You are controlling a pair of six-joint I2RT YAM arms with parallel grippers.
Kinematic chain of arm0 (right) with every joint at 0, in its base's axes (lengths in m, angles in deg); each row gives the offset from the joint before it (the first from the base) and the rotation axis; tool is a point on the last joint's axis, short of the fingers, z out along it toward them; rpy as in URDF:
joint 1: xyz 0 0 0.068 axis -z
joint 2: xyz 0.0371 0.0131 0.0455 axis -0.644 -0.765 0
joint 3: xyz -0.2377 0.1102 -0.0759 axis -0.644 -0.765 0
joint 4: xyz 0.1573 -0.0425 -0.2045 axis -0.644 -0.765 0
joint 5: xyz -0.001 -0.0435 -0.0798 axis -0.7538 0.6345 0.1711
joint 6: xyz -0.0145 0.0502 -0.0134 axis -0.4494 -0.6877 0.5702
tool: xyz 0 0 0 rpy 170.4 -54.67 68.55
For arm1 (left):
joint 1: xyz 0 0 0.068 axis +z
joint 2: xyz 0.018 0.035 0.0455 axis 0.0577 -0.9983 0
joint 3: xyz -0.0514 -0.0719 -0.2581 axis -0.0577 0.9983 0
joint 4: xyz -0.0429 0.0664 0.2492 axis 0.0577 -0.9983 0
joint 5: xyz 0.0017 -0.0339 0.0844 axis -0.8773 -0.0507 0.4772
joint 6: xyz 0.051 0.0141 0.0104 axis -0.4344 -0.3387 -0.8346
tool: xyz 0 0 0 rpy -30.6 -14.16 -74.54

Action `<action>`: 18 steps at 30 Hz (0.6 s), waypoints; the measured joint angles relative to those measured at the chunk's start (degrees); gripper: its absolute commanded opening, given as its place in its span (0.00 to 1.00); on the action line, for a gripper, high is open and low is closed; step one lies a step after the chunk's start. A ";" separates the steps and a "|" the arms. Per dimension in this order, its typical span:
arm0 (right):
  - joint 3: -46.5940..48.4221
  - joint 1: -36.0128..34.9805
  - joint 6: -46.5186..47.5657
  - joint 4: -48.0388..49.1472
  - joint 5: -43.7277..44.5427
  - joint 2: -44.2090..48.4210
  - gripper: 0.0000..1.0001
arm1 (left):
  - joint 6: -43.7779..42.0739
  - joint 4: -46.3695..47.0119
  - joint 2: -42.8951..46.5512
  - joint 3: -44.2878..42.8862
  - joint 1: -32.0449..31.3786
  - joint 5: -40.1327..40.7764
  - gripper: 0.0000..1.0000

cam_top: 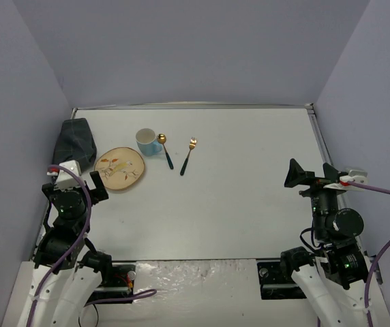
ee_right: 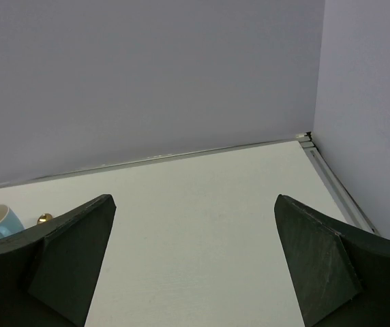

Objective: Set the dinner table for one person

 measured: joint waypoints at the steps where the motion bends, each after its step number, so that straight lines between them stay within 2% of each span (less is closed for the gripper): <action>1: 0.00 0.00 0.01 0.00 0.00 0.00 1.00 | 0.00 0.00 -0.14 0.00 -0.01 0.00 0.97; 12: 0.00 0.00 -1.64 0.00 -1.24 -0.98 1.00 | 1.11 0.49 -0.88 0.03 -0.01 -0.04 0.97; 14: 0.02 0.00 -3.25 -0.04 -1.12 -2.28 1.00 | 2.22 0.78 -2.86 -0.24 -0.01 -0.43 0.97; 18: 0.17 0.00 -6.07 -0.77 -1.91 -6.46 1.00 | 6.18 -0.73 -13.21 -4.22 -0.01 -0.44 0.97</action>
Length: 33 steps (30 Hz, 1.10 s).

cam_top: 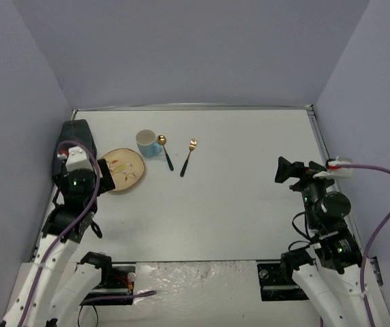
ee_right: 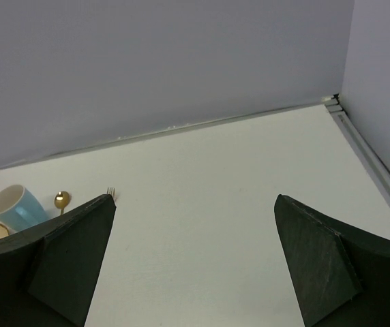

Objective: Set the dinner table for one person

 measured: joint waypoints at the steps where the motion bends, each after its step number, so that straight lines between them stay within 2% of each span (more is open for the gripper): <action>1: 0.15 0.00 -0.49 -0.10 -0.86 -1.60 1.00 | 0.93 -0.81 -3.76 -2.44 0.00 0.42 0.97; 5: 0.64 0.00 -2.45 -0.51 -4.84 -8.19 1.00 | 3.89 0.03 -19.58 -12.96 2.27 0.72 0.97; 11: 1.48 0.00 -3.22 -1.13 -12.80 -15.06 1.00 | 6.92 3.20 -39.23 -22.93 14.90 -4.13 0.97; 14: 1.58 0.00 -3.37 -1.19 -15.25 -16.71 1.00 | 7.81 5.66 -47.14 -27.12 18.89 -4.77 0.97; 20: 2.35 0.00 -3.32 -0.51 -18.78 -18.68 1.00 | 9.28 6.40 -64.87 -40.89 23.02 -9.15 0.97; 25: 2.37 0.00 -3.12 -0.31 -20.13 -19.45 1.00 | 9.71 5.53 -76.47 -46.70 25.59 -10.95 0.94; 28: 2.37 0.00 -2.99 -0.27 -20.52 -19.67 1.00 | 10.15 3.77 -81.83 -49.92 26.81 -11.82 0.81; 30: 2.37 0.00 -2.93 -0.24 -20.81 -19.72 1.00 | 10.25 3.22 -84.83 -52.06 27.38 -12.32 0.65; 31: 2.37 0.00 -2.92 -0.23 -20.97 -19.72 1.00 | 10.11 3.10 -85.88 -52.81 27.58 -12.49 0.55; 33: 2.37 0.00 -2.91 -0.23 -21.19 -19.72 1.00 | 9.67 3.06 -87.07 -53.77 27.88 -12.68 0.27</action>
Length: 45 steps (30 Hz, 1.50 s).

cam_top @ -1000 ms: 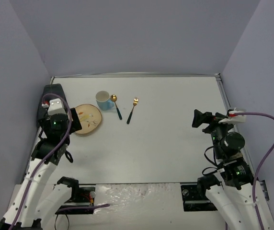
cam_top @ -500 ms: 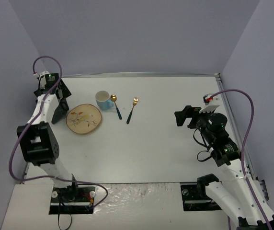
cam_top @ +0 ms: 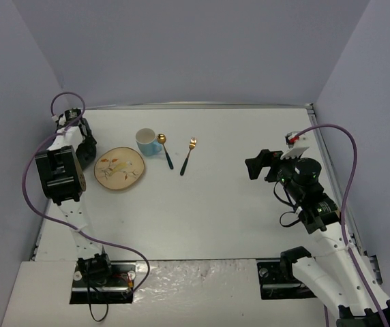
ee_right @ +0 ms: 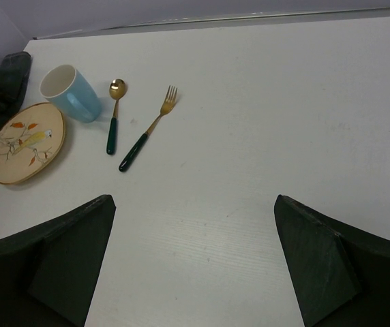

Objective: Set the dinner table for one person

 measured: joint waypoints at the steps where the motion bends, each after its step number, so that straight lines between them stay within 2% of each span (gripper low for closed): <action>1: 0.00 0.00 0.00 0.00 -0.11 0.00 1.00 | -0.43 0.04 -0.26 -0.36 0.05 -0.02 0.19; 3: 0.00 0.00 0.00 0.02 -0.30 0.00 1.00 | -1.11 0.08 -0.35 -0.88 0.13 -0.04 0.03; 4: 0.00 0.00 0.00 0.03 -0.43 0.00 1.00 | -1.44 0.13 -0.25 -1.07 0.25 -0.10 0.00; 11: 0.00 0.00 0.01 0.09 -0.90 0.12 1.00 | -3.30 -1.58 5.76 -1.23 1.20 -2.84 0.00; 15: 0.31 0.00 -0.02 0.04 -0.93 0.08 1.00 | -3.88 -3.66 16.94 -1.53 1.47 -8.11 0.00; 18: 1.68 0.00 -0.02 -0.09 -0.86 -0.06 1.00 | -4.56 -5.23 27.24 -4.50 -0.73 -12.41 0.00; 21: 3.65 0.00 -0.10 -0.11 -0.15 -0.31 1.00 | -5.98 -5.59 36.73 -7.36 -6.67 -15.24 0.00; 24: 5.49 0.00 -0.43 0.05 0.93 -0.50 1.00 | -7.00 -5.92 44.29 -8.19 -15.70 -17.72 0.00; 29: 7.22 0.00 -2.04 -0.09 3.12 -0.46 1.00 | -6.82 -6.10 49.77 -7.29 -30.35 -23.76 0.00; 34: 8.04 0.00 -3.44 -2.07 8.36 0.39 1.00 | -6.56 -5.00 45.45 -6.57 -41.87 -25.82 0.00; 38: 8.62 0.00 -3.69 -6.41 14.73 2.56 1.00 | -6.59 -3.73 34.89 -10.56 -51.96 -26.83 0.00; 45: 10.67 0.00 -3.58 -11.86 21.52 6.77 1.00 | -7.90 -6.01 18.56 -20.59 -61.29 -28.33 0.00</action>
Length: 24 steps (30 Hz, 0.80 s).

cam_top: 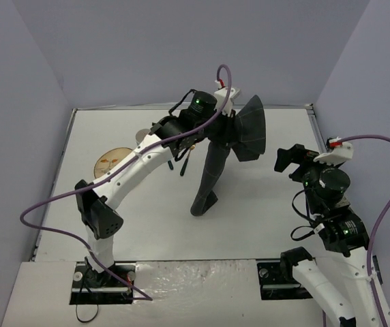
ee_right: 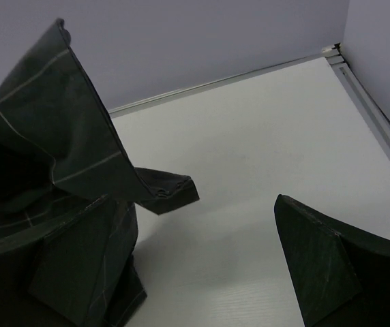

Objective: Set the dinner table for one person

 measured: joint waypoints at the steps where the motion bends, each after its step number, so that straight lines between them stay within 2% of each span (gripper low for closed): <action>1: 0.25 0.00 0.08 -0.38 0.65 0.62 1.00 | -0.65 -0.30 -0.74 -0.32 -0.73 0.31 0.00; 4: 0.67 0.00 0.66 -1.31 2.59 2.32 1.00 | -3.58 -1.60 -0.97 -0.16 -3.19 3.10 0.00; 10: 0.92 0.00 2.02 -2.40 4.63 2.78 1.00 | -11.39 -3.16 5.56 4.93 -7.64 13.08 0.00; 15: 1.13 0.00 2.25 -2.58 4.63 0.55 1.00 | -17.54 -6.18 8.90 2.90 -7.95 21.89 0.00; 24: 1.11 0.00 2.23 -2.63 4.63 -0.65 1.00 | -23.08 -6.76 13.29 1.77 -8.71 28.35 0.00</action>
